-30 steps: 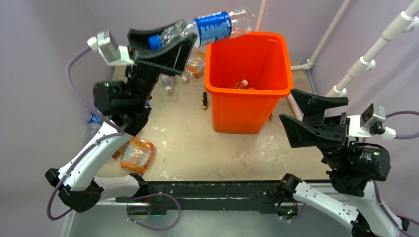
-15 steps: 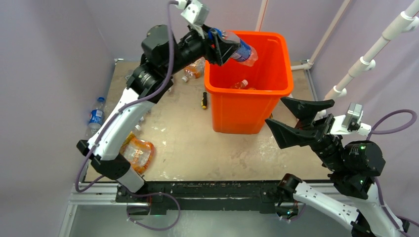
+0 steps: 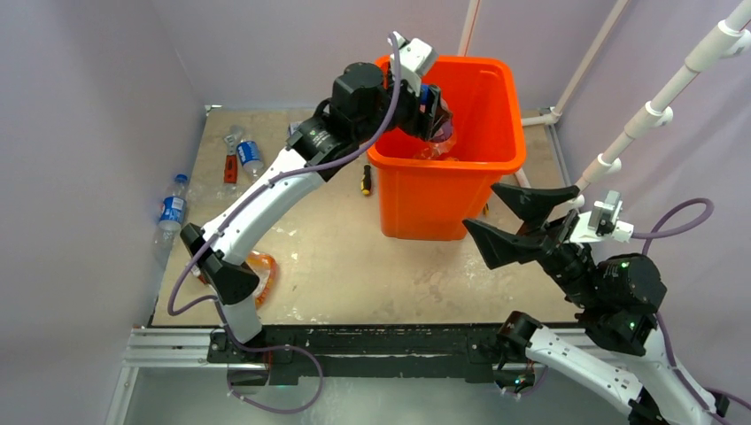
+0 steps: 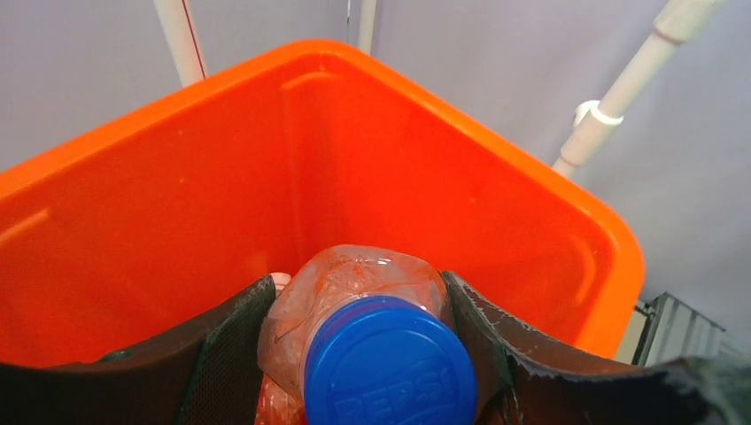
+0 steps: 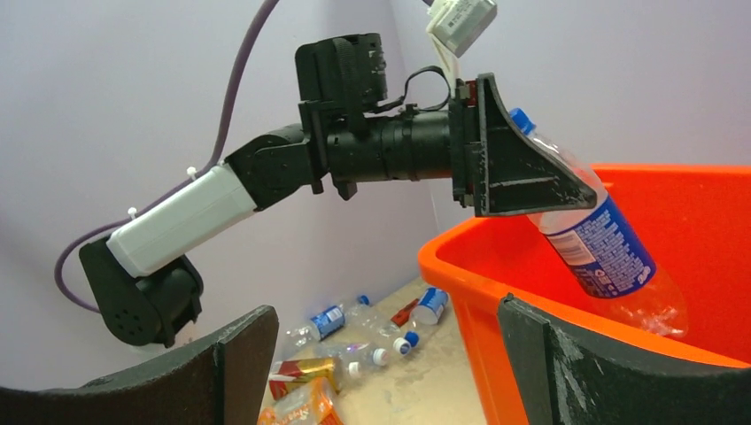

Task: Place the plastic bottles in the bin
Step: Place the plastic bottle in the trash bin.

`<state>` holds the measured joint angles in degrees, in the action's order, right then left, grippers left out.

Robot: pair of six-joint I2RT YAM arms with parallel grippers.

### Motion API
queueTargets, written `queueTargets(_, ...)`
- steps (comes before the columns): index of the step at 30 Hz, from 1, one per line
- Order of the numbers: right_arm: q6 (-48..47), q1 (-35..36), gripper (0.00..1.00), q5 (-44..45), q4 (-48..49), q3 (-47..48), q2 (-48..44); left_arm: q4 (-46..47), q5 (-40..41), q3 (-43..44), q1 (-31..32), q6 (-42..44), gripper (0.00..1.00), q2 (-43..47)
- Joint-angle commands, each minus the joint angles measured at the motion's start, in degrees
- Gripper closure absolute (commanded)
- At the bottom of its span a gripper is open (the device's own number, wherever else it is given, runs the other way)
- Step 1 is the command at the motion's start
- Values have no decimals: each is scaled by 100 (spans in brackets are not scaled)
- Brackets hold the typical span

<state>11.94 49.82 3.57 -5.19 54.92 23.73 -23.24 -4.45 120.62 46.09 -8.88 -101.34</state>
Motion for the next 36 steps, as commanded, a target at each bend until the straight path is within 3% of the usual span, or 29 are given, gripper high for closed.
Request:
queueTargets(1, 104, 1, 1, 163, 74, -108, -51, 691, 50, -245, 16, 164, 80, 1)
queueTargets(3, 139, 1, 1, 265, 30, -117, -62, 993, -69, -509, 22, 66, 51, 127)
queueTargets(4, 163, 1, 1, 406, -1, -113, -81, 1158, -95, -611, 23, 10, 22, 217)
queueTargets(5, 167, 1, 1, 525, -15, -120, -110, 1333, -114, -735, 23, -45, 10, 338)
queueTargets(6, 168, 1, 1, 631, -29, -129, -144, 1588, -125, -885, 25, -90, 6, 479)
queueTargets(12, 494, 1, 1, 1163, -14, -213, -293, 2894, 112, -1897, 28, -419, 1, 1638)
queueTargets(17, 733, 1, 1, 1226, -201, -78, -203, 3217, 425, -2597, 25, -551, 1, 2658)
queueTargets(22, 821, 1, 1, 1074, 42, -243, -522, 3202, 1283, -3504, 30, -347, 1, 3737)
queueTargets(25, 717, 1, 1, 900, 117, -426, -639, 2662, 2415, -3556, 33, -106, 2, 3889)
queueTargets(30, 629, 1, 1, 836, 103, -529, -628, 796, 4883, -3277, 26, -113, 1, 3622)
queueTargets(32, 621, 1, 1, 829, 253, -622, -676, 692, 5328, -3562, 0, -80, 1, 3649)
queueTargets(36, 607, 1, 1, 837, 461, -798, -707, 493, 5323, -4034, -229, -253, 1, 3639)
